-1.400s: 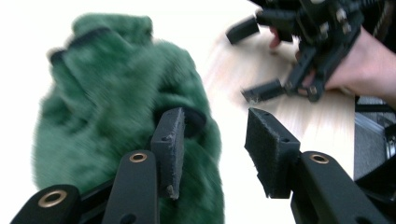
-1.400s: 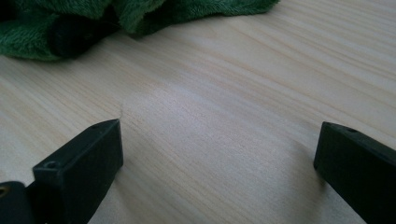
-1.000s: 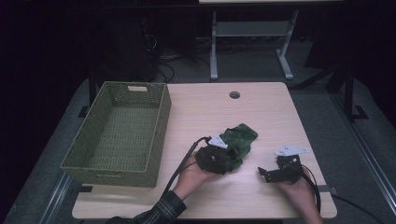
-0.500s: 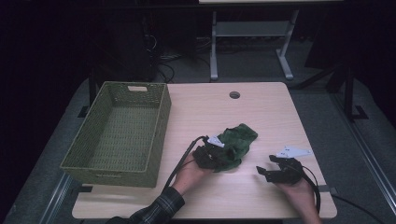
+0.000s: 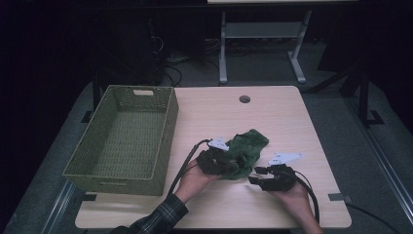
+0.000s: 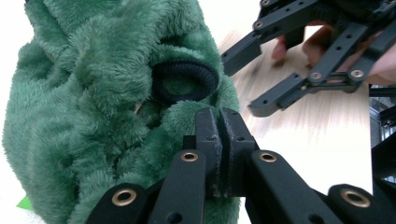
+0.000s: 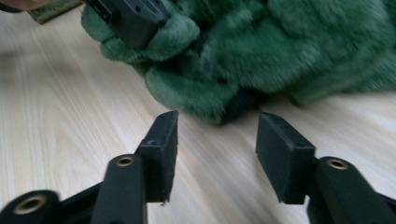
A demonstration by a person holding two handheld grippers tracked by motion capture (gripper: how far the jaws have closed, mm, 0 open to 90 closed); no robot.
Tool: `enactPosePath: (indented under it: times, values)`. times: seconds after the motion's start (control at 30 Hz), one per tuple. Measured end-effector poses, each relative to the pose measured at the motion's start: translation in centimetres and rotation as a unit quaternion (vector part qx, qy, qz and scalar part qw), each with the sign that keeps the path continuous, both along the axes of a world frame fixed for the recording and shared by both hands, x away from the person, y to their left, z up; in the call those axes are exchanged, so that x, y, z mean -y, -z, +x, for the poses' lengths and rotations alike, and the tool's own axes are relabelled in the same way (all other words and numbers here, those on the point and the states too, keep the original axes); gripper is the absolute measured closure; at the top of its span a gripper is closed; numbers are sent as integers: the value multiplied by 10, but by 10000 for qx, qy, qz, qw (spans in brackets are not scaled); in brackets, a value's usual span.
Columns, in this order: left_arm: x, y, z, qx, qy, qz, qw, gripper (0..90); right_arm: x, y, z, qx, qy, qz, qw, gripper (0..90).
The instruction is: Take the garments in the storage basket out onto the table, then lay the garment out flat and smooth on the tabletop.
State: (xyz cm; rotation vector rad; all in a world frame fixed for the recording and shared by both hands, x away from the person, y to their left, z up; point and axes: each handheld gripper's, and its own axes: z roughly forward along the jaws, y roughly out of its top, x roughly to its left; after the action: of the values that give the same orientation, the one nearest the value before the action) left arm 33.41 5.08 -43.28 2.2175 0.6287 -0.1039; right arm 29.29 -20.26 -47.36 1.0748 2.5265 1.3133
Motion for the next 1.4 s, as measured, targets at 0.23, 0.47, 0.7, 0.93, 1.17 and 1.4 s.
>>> enactPosePath:
  times: [0.23, 0.47, 0.7, 0.93, 1.17, 1.4]
  values:
    - [-7, -6, 0, 50, -24, -202, 9998, 867, -10, 2, 10, -1, -37, -5, 10000, 763]
    - [-20, -18, 0, 126, -130, -418, 9990, 868, 1, -5, 5, 30, 111, -166, 9998, 841]
    - [-31, -23, -4, 168, -240, -505, 9983, 868, 6, -13, -1, 151, 175, -165, 9996, 841]
    - [-42, -26, -8, 235, -361, -445, 9981, 870, 14, -17, -5, 414, 166, -407, 9982, 841]
    - [-51, -24, -13, 174, -459, -410, 9980, 871, 30, -22, -10, 431, 368, -293, 9980, 841]
    - [-62, -14, -21, 59, -526, -265, 9982, 873, 41, -24, -16, 446, 479, -296, 9974, 842]
